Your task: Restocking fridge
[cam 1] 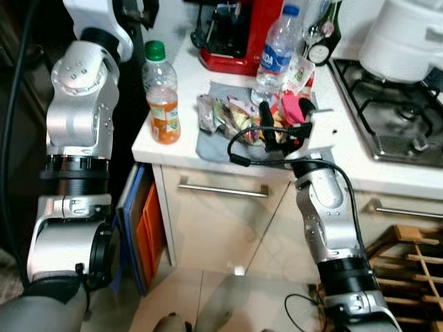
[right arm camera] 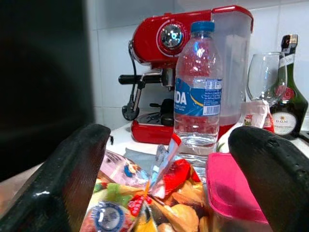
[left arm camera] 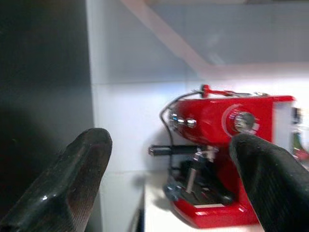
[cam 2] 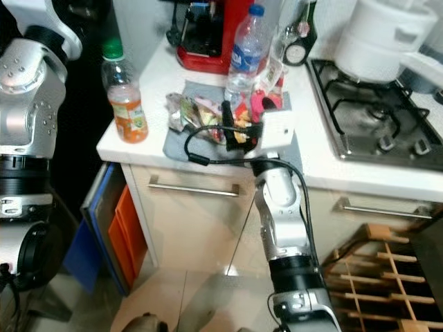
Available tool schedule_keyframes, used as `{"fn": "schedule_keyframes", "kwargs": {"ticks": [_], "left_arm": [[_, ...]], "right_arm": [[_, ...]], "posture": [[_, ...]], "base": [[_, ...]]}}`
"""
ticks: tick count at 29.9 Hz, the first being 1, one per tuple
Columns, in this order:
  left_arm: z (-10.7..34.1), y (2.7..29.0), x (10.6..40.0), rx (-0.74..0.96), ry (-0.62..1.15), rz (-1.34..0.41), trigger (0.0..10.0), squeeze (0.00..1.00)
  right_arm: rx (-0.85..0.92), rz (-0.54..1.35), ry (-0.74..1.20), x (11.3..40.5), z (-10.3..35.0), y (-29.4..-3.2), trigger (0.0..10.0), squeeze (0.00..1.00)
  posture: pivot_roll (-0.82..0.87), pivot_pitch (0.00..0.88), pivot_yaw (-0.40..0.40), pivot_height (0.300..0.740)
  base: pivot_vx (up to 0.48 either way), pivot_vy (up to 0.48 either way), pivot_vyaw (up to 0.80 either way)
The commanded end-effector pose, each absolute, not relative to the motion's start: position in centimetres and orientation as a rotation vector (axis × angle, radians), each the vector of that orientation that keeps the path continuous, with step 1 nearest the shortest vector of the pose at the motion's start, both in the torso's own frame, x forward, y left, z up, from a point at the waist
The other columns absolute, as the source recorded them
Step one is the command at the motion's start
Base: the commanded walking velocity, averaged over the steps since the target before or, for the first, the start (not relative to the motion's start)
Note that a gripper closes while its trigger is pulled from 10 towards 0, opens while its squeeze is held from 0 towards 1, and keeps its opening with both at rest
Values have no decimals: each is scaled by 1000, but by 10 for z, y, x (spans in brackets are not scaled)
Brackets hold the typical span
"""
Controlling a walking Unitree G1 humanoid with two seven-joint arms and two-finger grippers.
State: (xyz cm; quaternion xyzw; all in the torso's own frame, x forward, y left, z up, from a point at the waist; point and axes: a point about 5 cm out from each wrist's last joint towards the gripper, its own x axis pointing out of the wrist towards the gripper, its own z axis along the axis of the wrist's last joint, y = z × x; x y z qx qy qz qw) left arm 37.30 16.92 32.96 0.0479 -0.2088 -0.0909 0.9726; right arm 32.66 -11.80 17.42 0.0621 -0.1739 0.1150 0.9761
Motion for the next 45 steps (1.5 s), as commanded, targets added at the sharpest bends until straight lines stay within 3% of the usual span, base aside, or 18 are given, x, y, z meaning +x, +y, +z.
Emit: {"fn": "schedule_keyframes", "kwargs": {"ticks": [1,11,19,31,32,33,34,45], "left_arm": [[331,163,371,95,-419,-228,10000,0],[315,162,369,138,-344,-270,10000,0],[274,168,385,92,-177,-244,10000,0],[259,159,388,79,-134,-308,10000,0],[255,158,388,84,-117,-321,9529,0],[250,155,388,93,-90,-343,2902,0],[238,150,386,119,-37,-385,0,0],[228,157,385,236,-5,-366,0,0]], "right_arm": [[140,225,-331,326,171,-120,10000,0],[152,239,-309,326,167,-118,10000,0],[162,252,-279,328,161,-115,10000,0],[162,255,-257,329,157,-115,10000,0],[162,256,-256,329,156,-115,10000,0],[162,257,-255,329,156,-115,10000,0],[162,258,-251,329,156,-115,10000,0],[166,263,-238,330,153,-112,10000,0]], "posture": [[65,0,-17,740],[71,0,-16,740],[66,0,-14,740],[66,0,-20,740],[66,0,-21,740],[65,0,-23,740],[65,0,-23,740],[68,0,-20,740]], "base": [[0,0,0],[0,0,0],[0,0,0],[0,0,0],[0,0,0],[0,0,0],[0,0,0],[0,0,0]]}}
